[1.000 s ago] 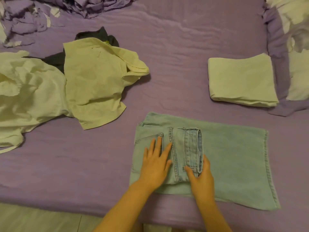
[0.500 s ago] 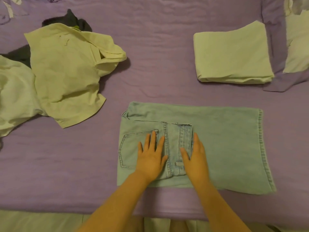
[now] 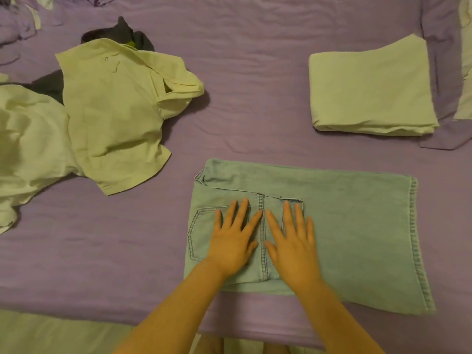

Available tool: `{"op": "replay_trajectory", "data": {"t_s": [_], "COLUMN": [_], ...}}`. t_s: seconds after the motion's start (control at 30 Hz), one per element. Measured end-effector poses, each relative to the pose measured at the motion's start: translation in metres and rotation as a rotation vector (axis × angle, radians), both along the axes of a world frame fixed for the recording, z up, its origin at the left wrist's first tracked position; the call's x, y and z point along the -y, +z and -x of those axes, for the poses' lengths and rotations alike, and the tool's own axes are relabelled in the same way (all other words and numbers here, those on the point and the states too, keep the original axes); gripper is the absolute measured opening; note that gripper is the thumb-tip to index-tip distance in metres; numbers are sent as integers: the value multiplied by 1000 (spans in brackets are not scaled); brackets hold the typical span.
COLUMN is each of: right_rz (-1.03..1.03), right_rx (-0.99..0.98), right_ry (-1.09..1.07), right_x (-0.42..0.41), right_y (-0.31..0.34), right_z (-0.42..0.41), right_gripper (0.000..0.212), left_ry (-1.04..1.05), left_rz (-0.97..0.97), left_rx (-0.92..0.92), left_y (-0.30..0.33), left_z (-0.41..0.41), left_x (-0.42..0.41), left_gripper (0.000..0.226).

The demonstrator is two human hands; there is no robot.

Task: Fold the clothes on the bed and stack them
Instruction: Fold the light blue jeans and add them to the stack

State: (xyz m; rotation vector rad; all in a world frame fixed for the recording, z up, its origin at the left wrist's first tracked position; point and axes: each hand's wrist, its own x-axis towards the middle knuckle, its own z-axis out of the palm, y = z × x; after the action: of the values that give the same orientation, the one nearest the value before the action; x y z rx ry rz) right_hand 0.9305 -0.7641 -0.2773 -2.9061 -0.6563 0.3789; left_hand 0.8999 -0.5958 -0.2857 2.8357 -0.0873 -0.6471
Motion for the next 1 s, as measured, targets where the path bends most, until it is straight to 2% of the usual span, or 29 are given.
{"op": "replay_trajectory", "data": {"t_s": [0.17,0.3,0.53,0.6,0.7,0.83,0.9,1.0], "right_rz": [100,129,209,189,132,43,-1,-176], "right_rx": [-112,-124,-156,-145,-122,-173,-203,-275], "right_ry": [16,3,-25,-76,-138,-83,-94,-136], "right_x": [-4,-5,-15,-21,-41,-67,-73,-80], "right_y": [-23,-41,-38,-28,-13,-5,-1,9], "right_z": [-3,-3,-6,-5,4,21,25,31], "right_gripper": [75,86,89,88,82,74,67,73], "left_ry": [148,133,86,202,481,659,838,1081], "left_rz": [-74,-82,-45,33,194,403,580,906], "left_rx": [10,-43,-132,-129,-161,-134,-92,-110], "left_y": [-6,-19,-7,1,8,13,16,33], "left_z": [5,0,-4,2,14,18,13,3], "left_x": [-32,-45,-56,-60,-65,-66,-69,-71], "left_gripper": [76,89,90,91,98,101,101,93]}}
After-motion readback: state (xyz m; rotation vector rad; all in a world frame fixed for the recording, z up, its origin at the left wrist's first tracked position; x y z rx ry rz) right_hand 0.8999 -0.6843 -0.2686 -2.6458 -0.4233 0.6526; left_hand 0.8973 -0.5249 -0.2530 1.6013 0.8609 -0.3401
